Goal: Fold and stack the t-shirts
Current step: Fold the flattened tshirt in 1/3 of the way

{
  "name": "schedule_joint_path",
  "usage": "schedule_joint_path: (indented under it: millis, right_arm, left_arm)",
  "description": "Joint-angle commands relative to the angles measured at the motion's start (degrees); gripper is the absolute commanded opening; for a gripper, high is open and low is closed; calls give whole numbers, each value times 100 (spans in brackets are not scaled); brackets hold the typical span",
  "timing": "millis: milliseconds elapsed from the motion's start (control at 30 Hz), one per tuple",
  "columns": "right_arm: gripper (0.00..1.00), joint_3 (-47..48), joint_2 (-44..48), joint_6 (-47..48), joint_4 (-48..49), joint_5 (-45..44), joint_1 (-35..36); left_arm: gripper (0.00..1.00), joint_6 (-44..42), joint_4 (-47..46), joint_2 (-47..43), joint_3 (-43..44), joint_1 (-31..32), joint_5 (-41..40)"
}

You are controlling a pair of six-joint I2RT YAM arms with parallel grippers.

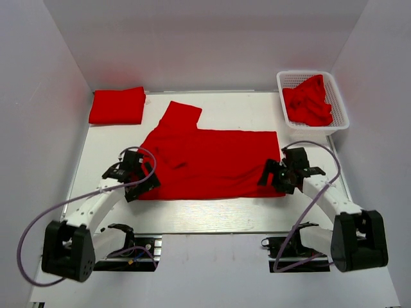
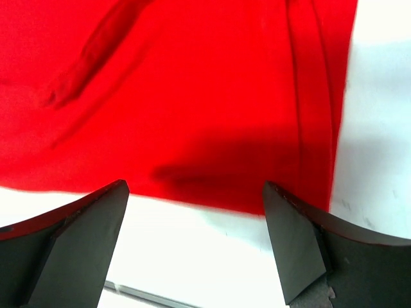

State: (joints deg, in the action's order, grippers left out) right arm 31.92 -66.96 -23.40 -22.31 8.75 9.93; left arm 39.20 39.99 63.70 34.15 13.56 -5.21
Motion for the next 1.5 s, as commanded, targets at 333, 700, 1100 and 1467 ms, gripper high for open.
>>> schedule_joint_path:
  millis: [333, 700, 1100, 1467]
  right_arm:
    - [90, 1202, 254, 652, -556, -137, 35]
    - [90, 1334, -203, 679, -626, -339, 17]
    - [90, 1361, -414, 652, -670, -454, 9]
    - [90, 1290, -485, 564, -600, -392, 17]
  left_arm:
    - [97, -694, -1361, 1451, 1708, 24, 1347]
    - [85, -694, -1810, 2541, 2060, 76, 1119]
    - [67, -747, -1977, 3183, 2236, 129, 1048]
    - [8, -747, -1899, 3579, 2676, 235, 1102]
